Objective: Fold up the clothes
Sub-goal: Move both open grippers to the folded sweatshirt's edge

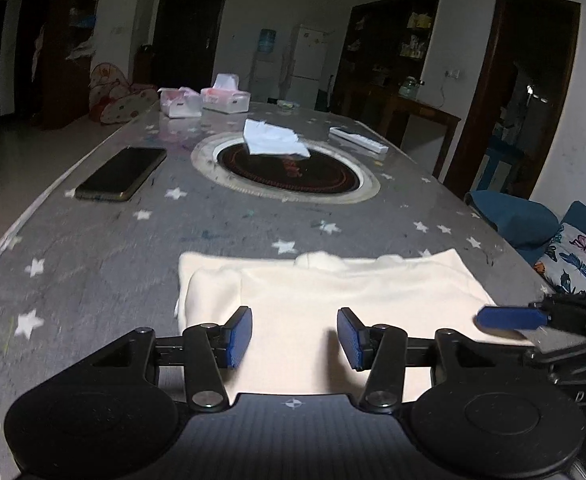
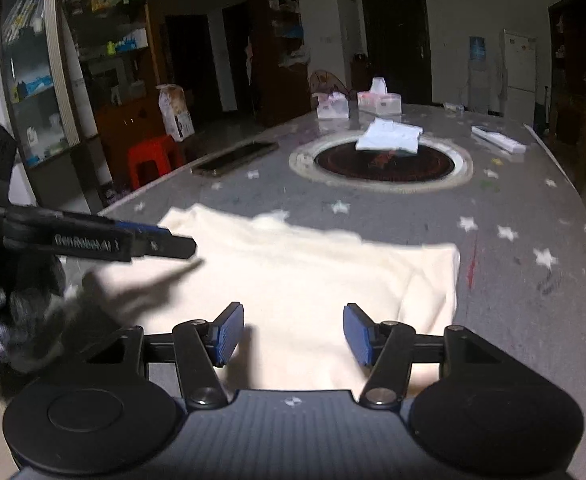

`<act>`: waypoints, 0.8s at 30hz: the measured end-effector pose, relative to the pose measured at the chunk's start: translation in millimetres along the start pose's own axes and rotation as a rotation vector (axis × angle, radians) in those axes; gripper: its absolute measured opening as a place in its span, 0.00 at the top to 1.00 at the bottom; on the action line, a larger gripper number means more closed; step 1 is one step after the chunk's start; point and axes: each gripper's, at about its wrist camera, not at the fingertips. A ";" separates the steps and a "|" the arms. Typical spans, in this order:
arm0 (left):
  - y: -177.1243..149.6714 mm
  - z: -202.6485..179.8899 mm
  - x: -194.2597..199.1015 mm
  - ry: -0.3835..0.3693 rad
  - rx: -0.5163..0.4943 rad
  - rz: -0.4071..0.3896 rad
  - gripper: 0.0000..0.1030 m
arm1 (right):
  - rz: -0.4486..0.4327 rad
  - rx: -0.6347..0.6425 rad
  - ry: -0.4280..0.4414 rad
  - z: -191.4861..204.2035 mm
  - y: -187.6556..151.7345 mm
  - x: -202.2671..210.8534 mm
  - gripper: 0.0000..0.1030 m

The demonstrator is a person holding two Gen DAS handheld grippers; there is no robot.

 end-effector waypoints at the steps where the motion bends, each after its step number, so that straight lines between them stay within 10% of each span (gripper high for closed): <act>1: 2.8 0.9 -3.5 0.012 0.002 -0.002 0.49 | -0.006 0.006 -0.004 -0.4 4.8 -1.5 0.45; 24: -2.7 5.3 -27.4 0.075 -0.037 0.028 0.39 | 0.059 0.078 -0.038 -3.0 5.9 -35.2 0.41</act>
Point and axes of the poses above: each gripper's, at about its wrist camera, not at the fingertips, and x roughly against the way its jaws point, z to its left, y to its top
